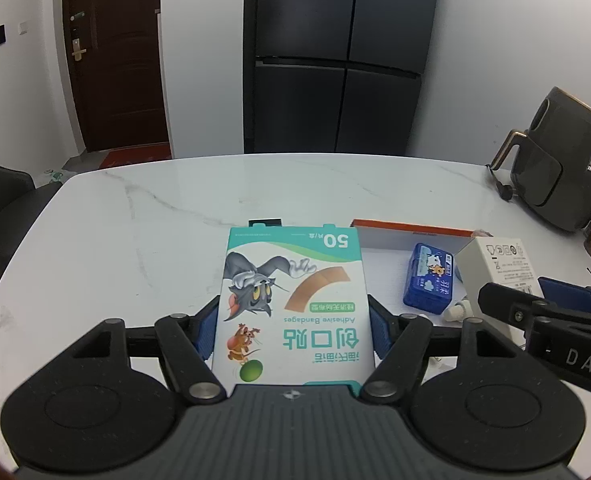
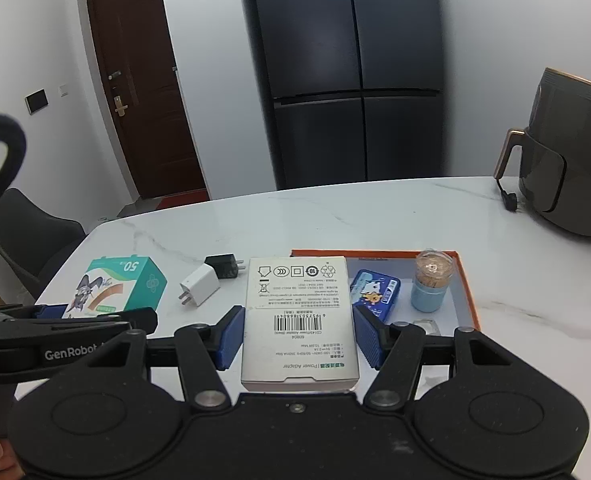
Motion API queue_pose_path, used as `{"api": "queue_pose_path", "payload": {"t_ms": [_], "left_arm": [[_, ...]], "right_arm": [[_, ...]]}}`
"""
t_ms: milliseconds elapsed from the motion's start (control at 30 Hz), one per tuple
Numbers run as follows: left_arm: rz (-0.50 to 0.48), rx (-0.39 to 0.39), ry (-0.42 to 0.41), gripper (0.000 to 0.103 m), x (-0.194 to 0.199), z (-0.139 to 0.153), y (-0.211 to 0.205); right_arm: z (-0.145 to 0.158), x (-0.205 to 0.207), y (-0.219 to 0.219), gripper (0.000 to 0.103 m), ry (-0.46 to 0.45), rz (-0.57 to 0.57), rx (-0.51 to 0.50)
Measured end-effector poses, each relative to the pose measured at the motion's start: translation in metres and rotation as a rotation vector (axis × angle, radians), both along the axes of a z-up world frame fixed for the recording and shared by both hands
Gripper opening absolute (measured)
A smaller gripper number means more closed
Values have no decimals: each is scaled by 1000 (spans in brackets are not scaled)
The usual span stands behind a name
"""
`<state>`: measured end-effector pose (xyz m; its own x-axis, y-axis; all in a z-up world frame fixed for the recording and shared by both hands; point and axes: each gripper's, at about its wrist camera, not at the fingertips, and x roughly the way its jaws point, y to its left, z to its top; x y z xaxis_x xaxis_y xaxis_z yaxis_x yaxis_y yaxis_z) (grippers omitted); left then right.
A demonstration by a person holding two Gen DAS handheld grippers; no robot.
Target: Organize rigid objects
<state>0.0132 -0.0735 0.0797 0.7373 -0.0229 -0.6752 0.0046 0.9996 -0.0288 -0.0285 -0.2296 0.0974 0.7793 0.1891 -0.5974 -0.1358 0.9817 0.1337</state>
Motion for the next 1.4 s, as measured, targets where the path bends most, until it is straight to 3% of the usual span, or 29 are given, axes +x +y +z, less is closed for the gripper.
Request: {"api": "queue_pose_path", "payload": {"t_ms": [1400], "left_arm": [[-135,11,14,72,17,-11,-76]], "right_arm": [[-3,-12,-74,72,8,-152,10]]}}
